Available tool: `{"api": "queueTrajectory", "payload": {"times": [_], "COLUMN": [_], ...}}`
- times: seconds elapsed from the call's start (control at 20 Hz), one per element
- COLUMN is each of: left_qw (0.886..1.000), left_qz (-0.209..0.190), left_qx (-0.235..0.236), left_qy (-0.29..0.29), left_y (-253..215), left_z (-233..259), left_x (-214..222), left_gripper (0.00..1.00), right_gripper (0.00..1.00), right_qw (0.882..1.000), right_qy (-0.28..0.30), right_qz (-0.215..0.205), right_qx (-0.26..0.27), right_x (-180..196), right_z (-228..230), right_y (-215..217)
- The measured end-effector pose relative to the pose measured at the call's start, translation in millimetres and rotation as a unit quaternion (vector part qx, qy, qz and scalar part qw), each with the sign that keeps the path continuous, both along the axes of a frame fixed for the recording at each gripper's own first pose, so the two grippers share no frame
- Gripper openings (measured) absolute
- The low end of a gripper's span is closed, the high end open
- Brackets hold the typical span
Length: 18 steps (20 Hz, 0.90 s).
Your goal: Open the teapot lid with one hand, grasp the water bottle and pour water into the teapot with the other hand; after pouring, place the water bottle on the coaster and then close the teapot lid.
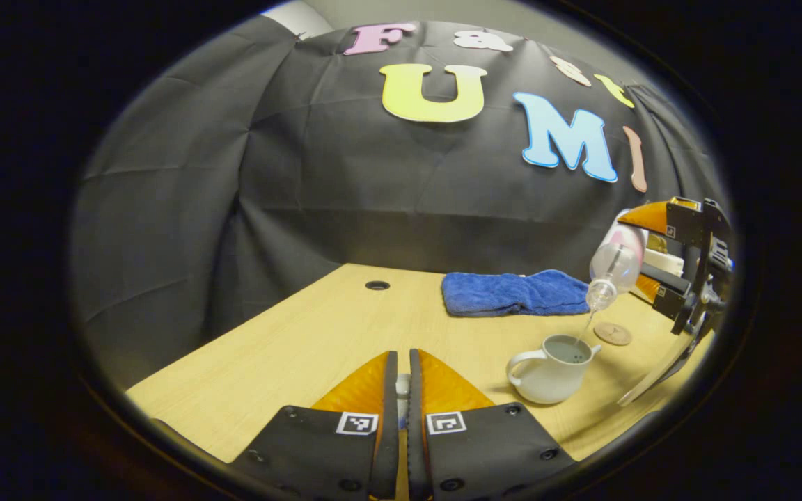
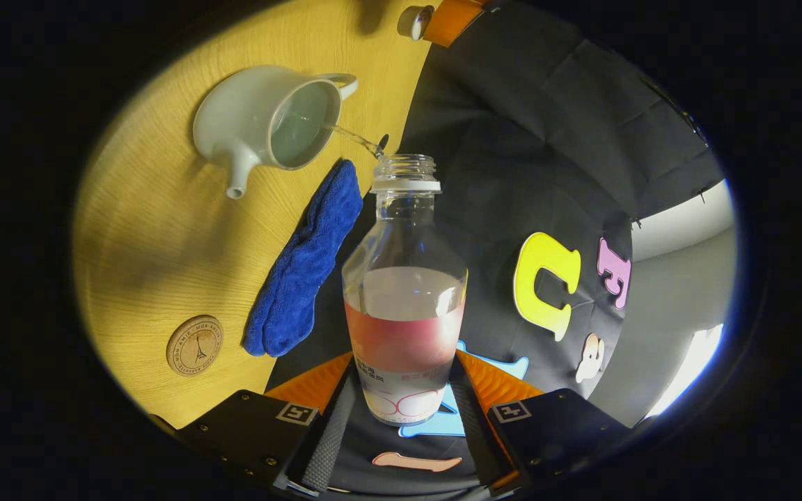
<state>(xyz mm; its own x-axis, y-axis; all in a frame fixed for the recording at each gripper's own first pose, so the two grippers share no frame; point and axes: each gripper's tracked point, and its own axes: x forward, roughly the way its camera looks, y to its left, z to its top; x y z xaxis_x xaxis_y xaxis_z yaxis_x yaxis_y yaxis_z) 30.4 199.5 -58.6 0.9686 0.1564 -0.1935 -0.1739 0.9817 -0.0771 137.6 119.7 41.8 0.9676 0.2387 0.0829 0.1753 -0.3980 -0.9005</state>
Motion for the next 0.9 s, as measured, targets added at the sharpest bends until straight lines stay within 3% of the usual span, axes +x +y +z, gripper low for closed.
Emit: {"api": "queueTrajectory", "payload": {"times": [0.9], "left_qw": [1.000], "left_qz": [-0.008], "left_qx": [-0.003], "left_qy": [0.007], "left_y": [-6.5], "left_z": [-5.9], "left_x": [2.8], "left_gripper": [0.12], "right_gripper": [0.75], "right_qw": [0.998], "right_qy": [-0.040], "right_qz": [0.018], "right_qx": [-0.043], "right_x": [5.3], "right_z": [17.8], "right_y": [4.5]}}
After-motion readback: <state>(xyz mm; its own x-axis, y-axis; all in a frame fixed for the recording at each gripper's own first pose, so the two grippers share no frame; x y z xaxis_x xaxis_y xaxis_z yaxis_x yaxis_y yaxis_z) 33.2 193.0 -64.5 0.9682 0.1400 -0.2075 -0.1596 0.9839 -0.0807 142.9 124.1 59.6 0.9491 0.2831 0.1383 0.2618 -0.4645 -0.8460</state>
